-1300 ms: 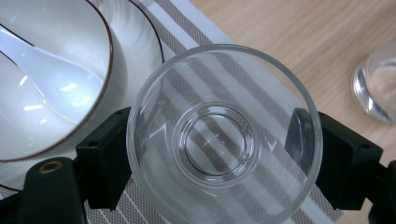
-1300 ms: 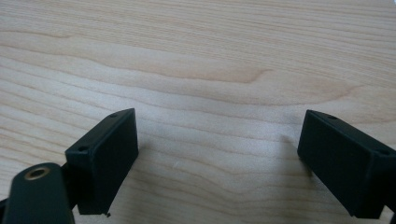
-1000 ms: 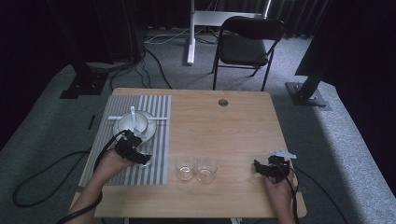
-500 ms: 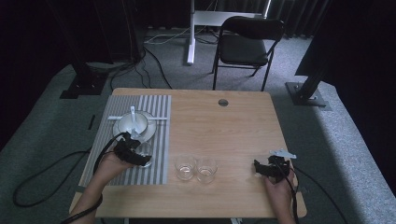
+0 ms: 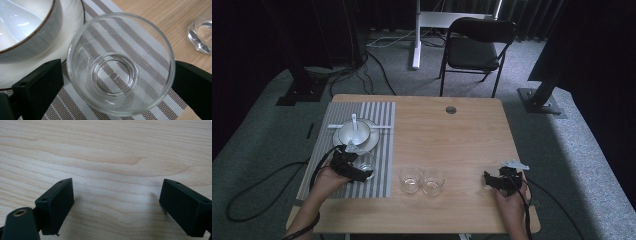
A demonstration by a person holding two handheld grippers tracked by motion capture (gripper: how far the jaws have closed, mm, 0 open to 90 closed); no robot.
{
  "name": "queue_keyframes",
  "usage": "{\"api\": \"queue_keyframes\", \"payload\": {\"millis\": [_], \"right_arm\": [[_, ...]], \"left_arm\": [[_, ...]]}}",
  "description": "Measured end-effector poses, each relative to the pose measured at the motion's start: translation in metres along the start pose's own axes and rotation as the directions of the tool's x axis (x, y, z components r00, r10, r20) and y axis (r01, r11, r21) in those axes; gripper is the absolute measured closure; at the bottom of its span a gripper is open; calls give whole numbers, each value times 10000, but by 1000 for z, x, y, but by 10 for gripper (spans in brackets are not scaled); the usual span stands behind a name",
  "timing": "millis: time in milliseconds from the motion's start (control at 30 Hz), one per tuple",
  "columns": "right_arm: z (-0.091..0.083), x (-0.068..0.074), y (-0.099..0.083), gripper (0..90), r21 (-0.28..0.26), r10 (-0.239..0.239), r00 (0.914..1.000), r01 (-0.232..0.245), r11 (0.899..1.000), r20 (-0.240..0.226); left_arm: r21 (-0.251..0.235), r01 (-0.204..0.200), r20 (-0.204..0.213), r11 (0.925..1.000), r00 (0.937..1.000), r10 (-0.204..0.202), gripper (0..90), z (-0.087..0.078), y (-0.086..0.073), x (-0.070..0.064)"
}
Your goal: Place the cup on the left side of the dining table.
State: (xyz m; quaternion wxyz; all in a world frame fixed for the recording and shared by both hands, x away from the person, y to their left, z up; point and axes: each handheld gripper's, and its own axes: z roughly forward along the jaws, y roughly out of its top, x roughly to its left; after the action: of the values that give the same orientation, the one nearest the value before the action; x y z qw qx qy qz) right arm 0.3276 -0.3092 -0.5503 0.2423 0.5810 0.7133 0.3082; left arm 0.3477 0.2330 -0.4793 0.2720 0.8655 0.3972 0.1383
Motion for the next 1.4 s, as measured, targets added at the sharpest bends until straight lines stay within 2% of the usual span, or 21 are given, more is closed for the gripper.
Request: {"api": "queue_keyframes", "payload": {"millis": [67, 100, 333, 433, 533, 600, 667, 833, 1000, 1067, 1200, 1300, 1367, 1400], "right_arm": [[0, 0, 0, 118, 0, -4, 10000, 4, 10000, -2], [0, 0, 0, 118, 0, 0, 10000, 0, 10000, 0], [0, 0, 0, 118, -4, -11, 10000, 11, 10000, 0], [0, 0, 0, 118, 4, -17, 10000, 17, 10000, 3], [0, 0, 0, 118, 10, -1, 10000, 1, 10000, 2], [0, 0, 0, 118, 7, -4, 10000, 4, 10000, 4], [0, 0, 0, 118, 5, 5, 10000, -5, 10000, 2], [0, 0, 0, 118, 5, 6, 10000, -6, 10000, 1], [0, 0, 0, 118, 7, 9, 10000, -9, 10000, 0], [0, 0, 0, 119, 7, 8, 10000, -8, 10000, 0], [0, 0, 0, 118, 6, 7, 10000, -7, 10000, 0], [0, 0, 0, 118, 5, 4, 10000, -4, 10000, 1], [0, 0, 0, 118, 5, 4, 10000, -4, 10000, 2], [0, 0, 0, 118, 6, 3, 10000, -3, 10000, 1]], "left_arm": [[-94, -21, -71, 10000, 10000, 21, 2, 0, -2, 0], [-296, -61, -147, 9995, 9999, 57, 2, -1, -6, -1], [-296, 5, -446, 9996, 9990, -18, 2, 1, -24, -3], [-486, 314, -443, 9983, 9985, -335, 2, 2, -32, -3], [-590, 456, -510, 9972, 9975, -486, 2, 3, -39, -3], [-702, 492, -765, 9963, 9956, -546, 2, 2, -43, -3], [-818, 629, -802, 9947, 9944, -694, 2, 1, -48, -4], [-1234, 1048, -1072, 9868, 9872, -1182, 2, -3, -63, -1], [-1399, 1316, -1241, 9814, 9810, -1492, 2, -4, -75, 1], [-1605, 1657, -1273, 9730, 9741, -1868, 2, -7, -83, 4], [-1793, 1892, -1624, 9654, 9622, -2187, 2, -10, -92, 5], [-2001, 2099, -1639, 9570, 9559, -2439, 2, -11, -99, 6], [-1948, 2118, -1784, 9577, 9525, -2469, 2, -11, -103, 6], [-2001, 2136, -1915, 9562, 9486, -2520, 2, -11, -106, 6]]}}
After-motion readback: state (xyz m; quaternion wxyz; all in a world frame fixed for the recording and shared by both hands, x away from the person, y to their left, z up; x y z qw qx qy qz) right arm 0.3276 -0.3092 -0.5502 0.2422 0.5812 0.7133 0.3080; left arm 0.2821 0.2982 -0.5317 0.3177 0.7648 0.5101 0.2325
